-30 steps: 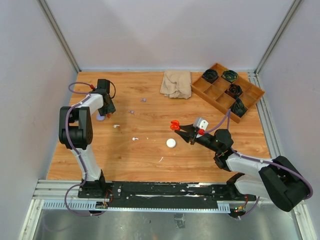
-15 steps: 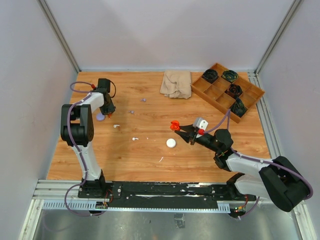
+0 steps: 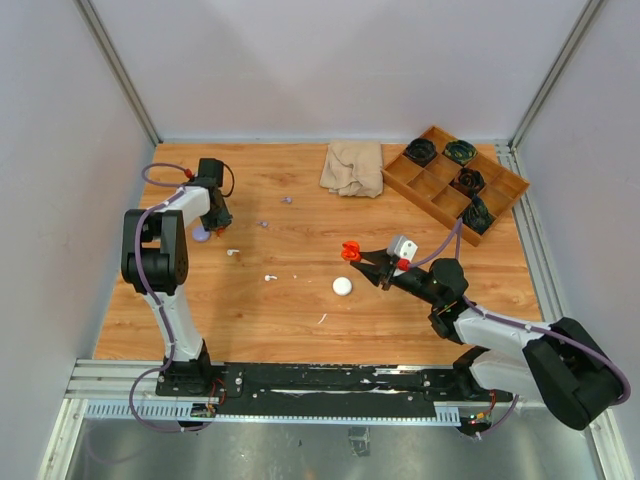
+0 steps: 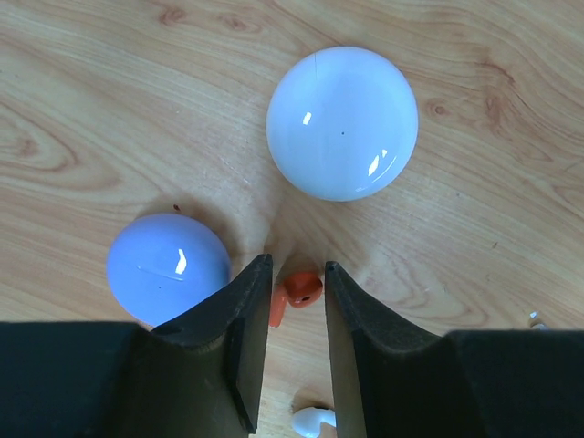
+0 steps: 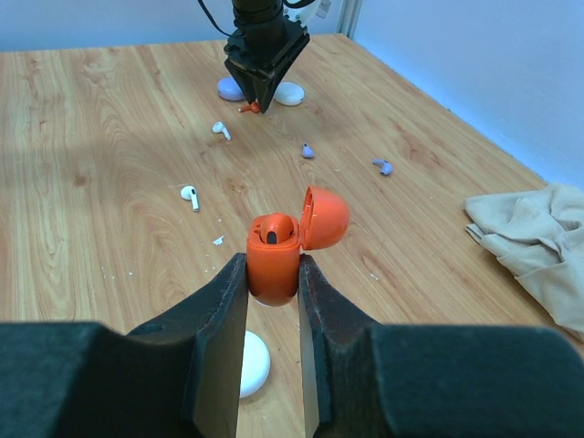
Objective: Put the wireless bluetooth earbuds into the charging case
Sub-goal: Pick up the earbud from the center of the board.
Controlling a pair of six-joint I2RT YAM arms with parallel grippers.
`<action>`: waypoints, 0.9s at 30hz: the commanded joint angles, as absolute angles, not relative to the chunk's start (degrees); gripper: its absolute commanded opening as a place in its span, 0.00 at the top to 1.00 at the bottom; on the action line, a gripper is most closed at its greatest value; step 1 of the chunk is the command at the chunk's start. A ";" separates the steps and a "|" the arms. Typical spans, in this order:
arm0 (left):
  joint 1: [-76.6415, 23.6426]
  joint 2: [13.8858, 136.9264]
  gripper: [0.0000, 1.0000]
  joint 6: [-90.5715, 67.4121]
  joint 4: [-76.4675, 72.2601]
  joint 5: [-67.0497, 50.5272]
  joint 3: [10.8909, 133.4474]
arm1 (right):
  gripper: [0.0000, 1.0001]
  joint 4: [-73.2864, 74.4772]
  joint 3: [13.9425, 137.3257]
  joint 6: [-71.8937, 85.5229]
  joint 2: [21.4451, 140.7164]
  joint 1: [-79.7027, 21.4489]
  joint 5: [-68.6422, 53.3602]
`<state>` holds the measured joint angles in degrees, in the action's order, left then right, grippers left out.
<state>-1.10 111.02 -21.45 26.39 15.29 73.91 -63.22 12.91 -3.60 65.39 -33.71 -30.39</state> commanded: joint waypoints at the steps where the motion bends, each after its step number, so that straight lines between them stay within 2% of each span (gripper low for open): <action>1: -1.67 111.80 0.64 -20.57 31.87 15.29 72.06 | 0.99 -63.49 12.92 -4.83 64.18 -33.40 -30.41; 14: -1.72 111.90 0.64 -18.65 34.19 13.01 73.71 | 0.99 -63.28 13.10 -4.75 64.26 -33.46 -30.67; 27: -1.67 114.98 0.68 -17.19 35.52 12.89 75.77 | 0.99 -63.01 13.18 -4.90 64.21 -33.48 -30.76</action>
